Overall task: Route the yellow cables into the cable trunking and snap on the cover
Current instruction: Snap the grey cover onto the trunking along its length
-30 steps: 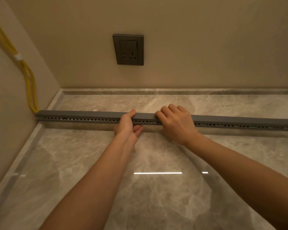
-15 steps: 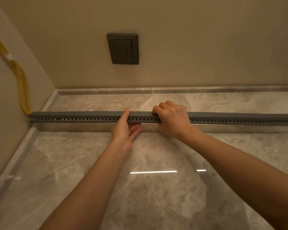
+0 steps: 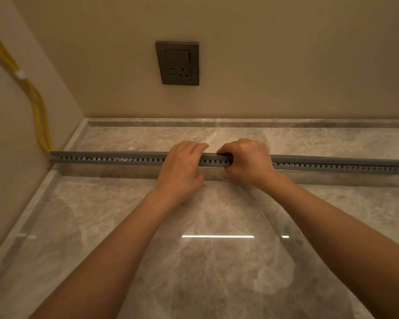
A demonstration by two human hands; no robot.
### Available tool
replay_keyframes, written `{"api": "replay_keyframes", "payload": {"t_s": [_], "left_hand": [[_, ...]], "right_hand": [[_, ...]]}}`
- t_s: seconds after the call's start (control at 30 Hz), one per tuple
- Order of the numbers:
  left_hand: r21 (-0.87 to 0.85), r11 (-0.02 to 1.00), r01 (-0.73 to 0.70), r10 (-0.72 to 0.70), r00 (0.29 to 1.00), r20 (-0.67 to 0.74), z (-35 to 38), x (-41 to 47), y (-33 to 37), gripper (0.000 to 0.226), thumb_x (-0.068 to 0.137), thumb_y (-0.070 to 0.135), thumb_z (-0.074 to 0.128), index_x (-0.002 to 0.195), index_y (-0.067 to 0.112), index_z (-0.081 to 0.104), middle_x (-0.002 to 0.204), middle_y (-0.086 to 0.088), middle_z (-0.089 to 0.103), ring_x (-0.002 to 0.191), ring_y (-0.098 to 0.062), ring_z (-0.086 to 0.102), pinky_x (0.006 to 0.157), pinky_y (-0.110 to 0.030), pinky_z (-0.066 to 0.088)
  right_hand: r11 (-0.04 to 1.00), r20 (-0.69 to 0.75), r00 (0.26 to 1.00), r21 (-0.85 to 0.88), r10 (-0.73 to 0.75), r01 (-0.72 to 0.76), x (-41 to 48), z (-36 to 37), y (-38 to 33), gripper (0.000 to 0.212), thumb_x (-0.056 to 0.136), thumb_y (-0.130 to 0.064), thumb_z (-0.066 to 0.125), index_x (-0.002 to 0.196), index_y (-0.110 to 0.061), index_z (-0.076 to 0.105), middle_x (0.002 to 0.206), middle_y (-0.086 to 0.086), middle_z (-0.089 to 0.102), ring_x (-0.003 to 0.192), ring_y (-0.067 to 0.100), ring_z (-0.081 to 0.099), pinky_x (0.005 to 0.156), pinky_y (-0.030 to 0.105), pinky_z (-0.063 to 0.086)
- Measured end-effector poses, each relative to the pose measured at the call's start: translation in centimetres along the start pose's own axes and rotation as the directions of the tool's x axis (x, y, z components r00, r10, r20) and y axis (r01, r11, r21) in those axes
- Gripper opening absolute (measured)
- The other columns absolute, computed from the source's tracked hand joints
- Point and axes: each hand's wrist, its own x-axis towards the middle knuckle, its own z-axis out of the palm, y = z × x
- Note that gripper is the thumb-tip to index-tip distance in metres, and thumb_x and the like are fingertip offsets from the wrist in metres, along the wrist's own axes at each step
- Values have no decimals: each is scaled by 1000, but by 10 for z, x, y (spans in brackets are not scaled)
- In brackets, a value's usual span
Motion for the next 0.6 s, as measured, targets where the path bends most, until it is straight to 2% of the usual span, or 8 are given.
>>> {"api": "replay_keyframes", "payload": {"t_s": [0.03, 0.13, 0.2, 0.3, 0.43, 0.6], "left_hand": [[61, 998, -29, 25, 997, 71, 4, 7, 1, 52, 78, 16, 64, 128, 15, 48, 119, -2, 56, 112, -20, 49, 99, -31, 35], [138, 986, -89, 70, 988, 137, 10, 25, 3, 29, 82, 25, 61, 108, 14, 54, 101, -2, 55, 93, -20, 52, 74, -30, 40], [141, 984, -113, 84, 977, 197, 9, 33, 2, 25, 83, 29, 63, 100, 13, 54, 96, -4, 55, 89, -20, 51, 65, -29, 36], [164, 971, -174, 124, 952, 278, 8, 35, -1, 26, 85, 32, 61, 100, 11, 56, 96, -5, 58, 89, -22, 54, 65, -28, 35], [237, 936, -258, 178, 933, 314, 9, 33, 0, 27, 88, 34, 55, 101, 10, 58, 96, -7, 62, 85, -25, 57, 66, -30, 33], [272, 918, -288, 194, 925, 326, 8, 35, -1, 26, 89, 34, 51, 100, 11, 58, 95, -7, 63, 83, -25, 57, 66, -30, 32]], "right_hand": [[1000, -10, 1000, 7, 2, -2, -1, 0, 0, 30, 68, -11, 64, 95, -22, 72, 74, -1, 71, 70, 23, 61, 55, 27, 40], [999, -56, 998, 33, -8, 10, -5, 0, -1, 29, 66, -8, 64, 90, -22, 73, 68, -1, 70, 64, 23, 61, 52, 31, 46], [999, -91, 996, 38, -17, 21, -8, 1, 0, 29, 65, -6, 64, 87, -22, 73, 66, -2, 70, 62, 22, 60, 50, 30, 46], [997, -102, 993, 34, -60, 64, -12, 3, 3, 28, 65, -6, 65, 87, -20, 73, 66, -1, 69, 62, 23, 60, 47, 31, 46], [993, -102, 988, 10, -112, 114, -16, 5, 4, 26, 64, -5, 67, 87, -17, 73, 66, 0, 69, 63, 23, 61, 43, 30, 45], [986, -65, 984, -34, -165, 163, -18, 3, 6, 23, 65, -8, 70, 88, -14, 71, 71, 1, 69, 67, 23, 61, 42, 24, 35]]}}
